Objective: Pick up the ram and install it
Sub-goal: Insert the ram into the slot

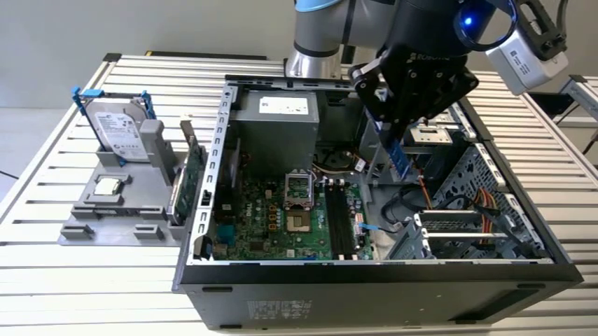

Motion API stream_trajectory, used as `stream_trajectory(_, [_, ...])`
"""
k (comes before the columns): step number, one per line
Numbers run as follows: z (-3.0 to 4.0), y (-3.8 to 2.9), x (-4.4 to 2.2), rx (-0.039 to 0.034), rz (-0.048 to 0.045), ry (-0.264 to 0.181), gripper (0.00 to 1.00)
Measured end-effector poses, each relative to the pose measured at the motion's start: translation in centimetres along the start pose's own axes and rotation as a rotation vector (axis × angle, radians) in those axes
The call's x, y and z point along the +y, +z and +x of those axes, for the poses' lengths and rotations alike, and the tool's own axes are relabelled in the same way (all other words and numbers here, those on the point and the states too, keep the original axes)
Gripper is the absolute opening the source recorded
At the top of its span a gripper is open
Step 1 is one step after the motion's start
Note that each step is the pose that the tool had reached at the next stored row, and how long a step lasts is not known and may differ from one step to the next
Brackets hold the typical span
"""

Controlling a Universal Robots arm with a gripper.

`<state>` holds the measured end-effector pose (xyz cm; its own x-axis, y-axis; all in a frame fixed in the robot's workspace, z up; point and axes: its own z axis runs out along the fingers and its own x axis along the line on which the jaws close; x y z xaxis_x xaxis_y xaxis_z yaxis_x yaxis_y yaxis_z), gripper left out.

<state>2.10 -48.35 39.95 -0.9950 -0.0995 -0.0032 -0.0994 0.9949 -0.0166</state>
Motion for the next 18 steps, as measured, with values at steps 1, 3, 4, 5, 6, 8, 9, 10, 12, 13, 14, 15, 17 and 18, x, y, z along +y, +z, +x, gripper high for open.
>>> stream_trajectory(1, [0.00, 0.08, 0.01, 0.0000, 0.0001, 0.000, 0.00])
stream_trajectory(3, [0.00, 0.23, 0.05, 0.0000, 0.0002, 0.000, 0.00])
stream_trajectory(4, [0.00, 0.31, 0.08, 0.0000, 0.0001, 0.000, 0.00])
stream_trajectory(5, [-0.01, 0.39, 0.13, 0.0000, 0.0001, 0.000, 0.00])
stream_trajectory(6, [-0.02, 0.47, 0.18, 0.0000, 0.0002, 0.001, 0.00])
stream_trajectory(8, [-0.02, 0.66, 0.26, -0.0001, 0.0000, 0.001, 0.00])
stream_trajectory(9, [-0.03, 0.74, 0.29, 0.0000, 0.0000, 0.001, 0.00])
stream_trajectory(10, [-0.03, 0.82, 0.33, 0.0000, 0.0001, 0.002, 0.00])
stream_trajectory(12, [-0.03, 0.95, 0.37, 0.0000, 0.0002, 0.002, 0.00])
stream_trajectory(13, [-0.03, 1.00, 0.38, 0.0000, 0.0003, 0.002, 0.00])
stream_trajectory(14, [-0.03, 1.02, 0.39, 0.0001, 0.0004, 0.002, 0.00])
stream_trajectory(15, [-0.03, 1.02, 0.38, 0.0001, 0.0004, 0.002, 0.00])
stream_trajectory(17, [-0.03, 1.02, 0.38, 0.0001, 0.0005, 0.002, 0.00])
stream_trajectory(18, [-0.03, 1.03, 0.38, 0.0000, 0.0004, 0.002, 0.00])
